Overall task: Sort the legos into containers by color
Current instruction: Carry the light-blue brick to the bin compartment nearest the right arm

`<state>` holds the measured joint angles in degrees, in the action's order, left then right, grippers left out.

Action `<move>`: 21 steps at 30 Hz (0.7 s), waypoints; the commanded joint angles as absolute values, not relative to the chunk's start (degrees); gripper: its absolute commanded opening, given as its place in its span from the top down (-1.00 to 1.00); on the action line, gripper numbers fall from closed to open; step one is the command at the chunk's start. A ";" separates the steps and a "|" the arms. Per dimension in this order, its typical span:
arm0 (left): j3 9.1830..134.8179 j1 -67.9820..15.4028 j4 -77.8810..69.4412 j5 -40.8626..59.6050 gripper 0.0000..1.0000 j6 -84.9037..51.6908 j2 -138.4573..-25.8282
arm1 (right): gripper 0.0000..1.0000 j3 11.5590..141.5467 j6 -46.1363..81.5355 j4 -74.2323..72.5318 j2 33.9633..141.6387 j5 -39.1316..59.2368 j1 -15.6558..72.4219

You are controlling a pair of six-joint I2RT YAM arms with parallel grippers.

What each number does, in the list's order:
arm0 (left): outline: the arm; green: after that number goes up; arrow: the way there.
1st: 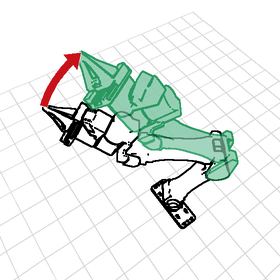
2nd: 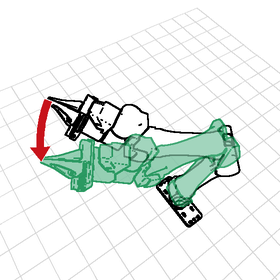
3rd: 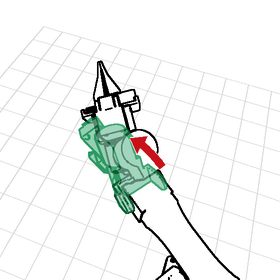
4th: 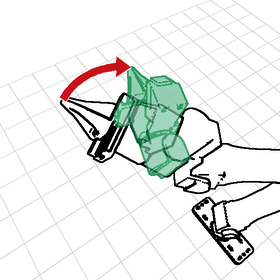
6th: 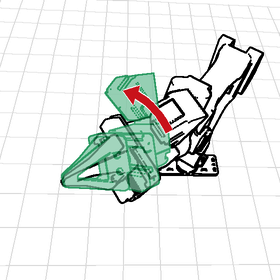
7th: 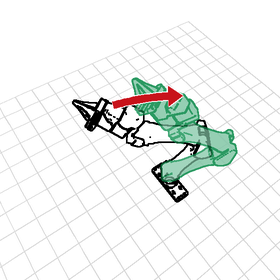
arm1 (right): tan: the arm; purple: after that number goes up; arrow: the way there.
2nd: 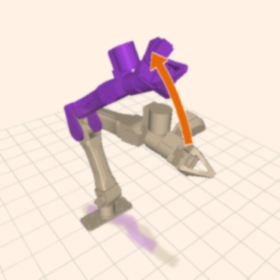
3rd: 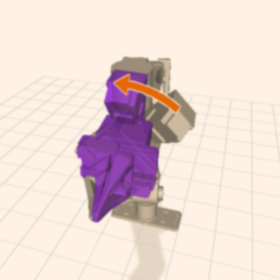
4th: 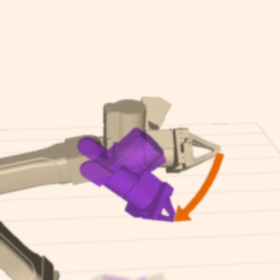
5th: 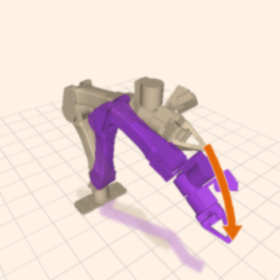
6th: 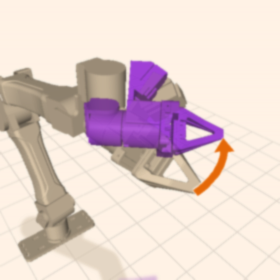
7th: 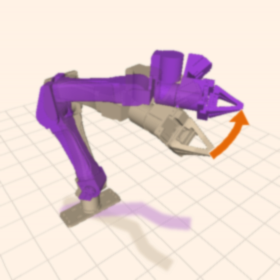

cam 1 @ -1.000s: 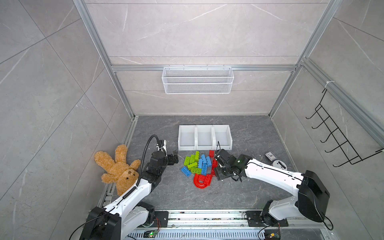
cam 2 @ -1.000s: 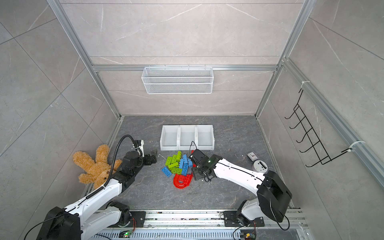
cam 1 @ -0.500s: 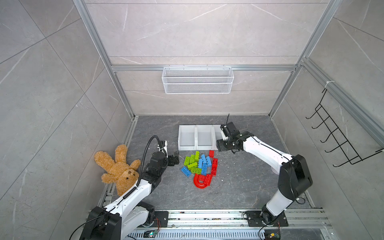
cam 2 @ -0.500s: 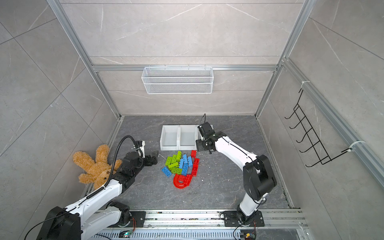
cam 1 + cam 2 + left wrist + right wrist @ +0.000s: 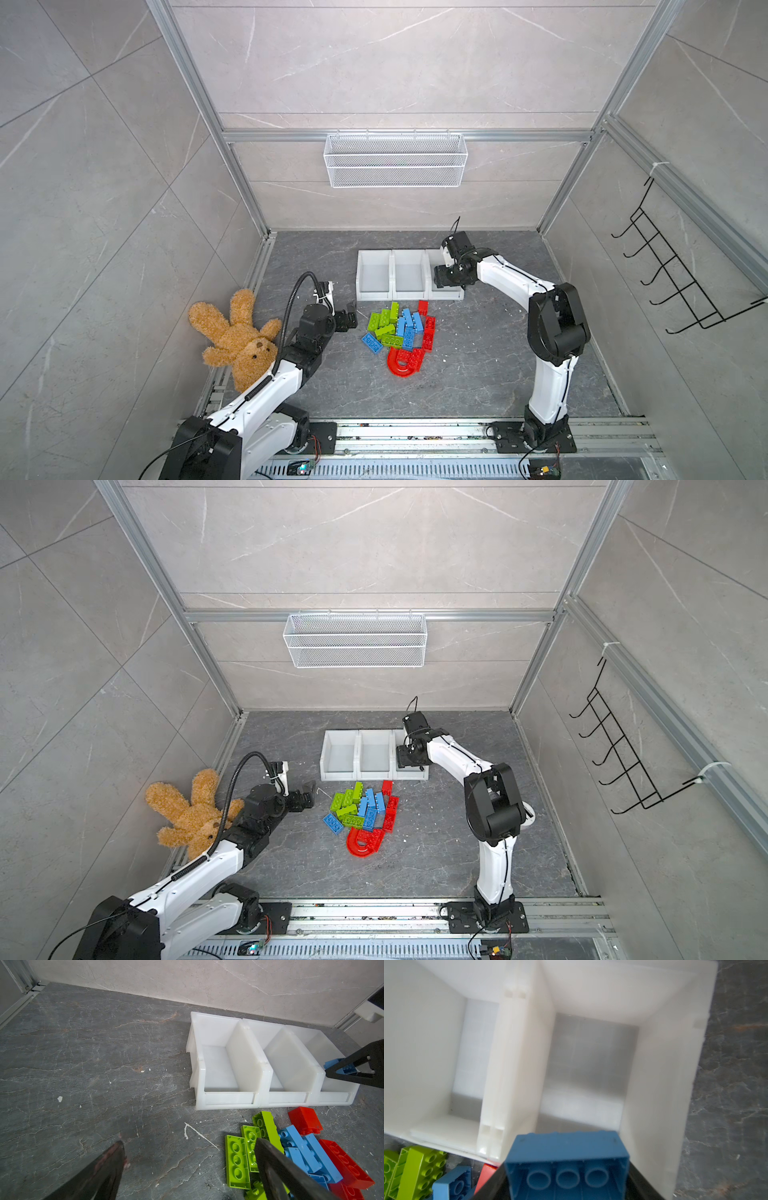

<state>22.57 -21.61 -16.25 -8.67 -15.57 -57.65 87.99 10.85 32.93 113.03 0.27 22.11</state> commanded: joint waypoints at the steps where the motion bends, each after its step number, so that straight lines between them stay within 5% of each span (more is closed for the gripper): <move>1: 22.75 -21.53 -18.02 -9.58 -0.99 -14.81 -56.54 | -0.21 89.70 10.23 32.64 113.64 0.53 22.32; 11: 22.29 -21.53 -18.02 -10.21 -0.99 -14.63 -55.48 | -0.77 91.90 9.38 34.75 113.75 0.00 22.28; 21: 22.33 -21.53 -17.57 -12.71 -0.99 -16.81 -55.64 | -0.38 80.72 8.79 32.60 101.09 2.08 31.51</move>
<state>22.28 -21.61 -16.25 -9.96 -15.64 -56.14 84.12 9.17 33.15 107.24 0.30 26.63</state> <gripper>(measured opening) 0.994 0.707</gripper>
